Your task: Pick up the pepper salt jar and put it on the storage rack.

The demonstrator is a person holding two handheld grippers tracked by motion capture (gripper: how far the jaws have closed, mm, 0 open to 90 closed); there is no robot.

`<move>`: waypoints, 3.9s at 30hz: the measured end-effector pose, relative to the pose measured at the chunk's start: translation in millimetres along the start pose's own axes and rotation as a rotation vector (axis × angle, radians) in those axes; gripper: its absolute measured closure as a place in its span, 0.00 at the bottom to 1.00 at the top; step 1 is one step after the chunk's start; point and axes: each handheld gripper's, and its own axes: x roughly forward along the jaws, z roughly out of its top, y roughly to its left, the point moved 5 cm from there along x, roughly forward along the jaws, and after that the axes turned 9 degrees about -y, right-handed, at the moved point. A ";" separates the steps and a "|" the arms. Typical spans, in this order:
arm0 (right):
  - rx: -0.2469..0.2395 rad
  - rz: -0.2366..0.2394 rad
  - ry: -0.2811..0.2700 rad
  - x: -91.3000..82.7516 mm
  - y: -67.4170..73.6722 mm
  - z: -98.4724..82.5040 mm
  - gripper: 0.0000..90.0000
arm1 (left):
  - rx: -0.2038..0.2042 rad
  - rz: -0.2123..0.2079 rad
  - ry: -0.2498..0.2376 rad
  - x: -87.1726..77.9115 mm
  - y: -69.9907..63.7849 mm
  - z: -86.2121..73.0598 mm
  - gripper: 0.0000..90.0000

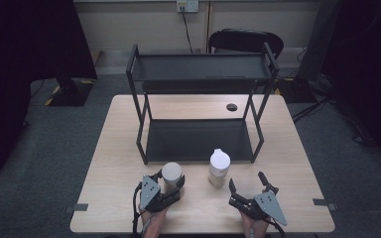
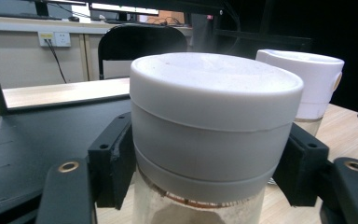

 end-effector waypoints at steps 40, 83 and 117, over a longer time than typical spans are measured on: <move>0.001 0.000 0.001 0.1 -0.2 0.1 0.01 | 0.046 0.016 -0.018 -2.2 -3.9 16.3 0.39; 0.001 -0.001 0.001 -0.1 0.0 0.2 0.01 | 0.044 -0.042 -0.048 10.5 2.1 84.1 0.39; 0.001 0.001 0.001 -0.1 -0.4 0.2 0.01 | 0.042 -0.063 -0.074 35.0 15.9 157.2 0.39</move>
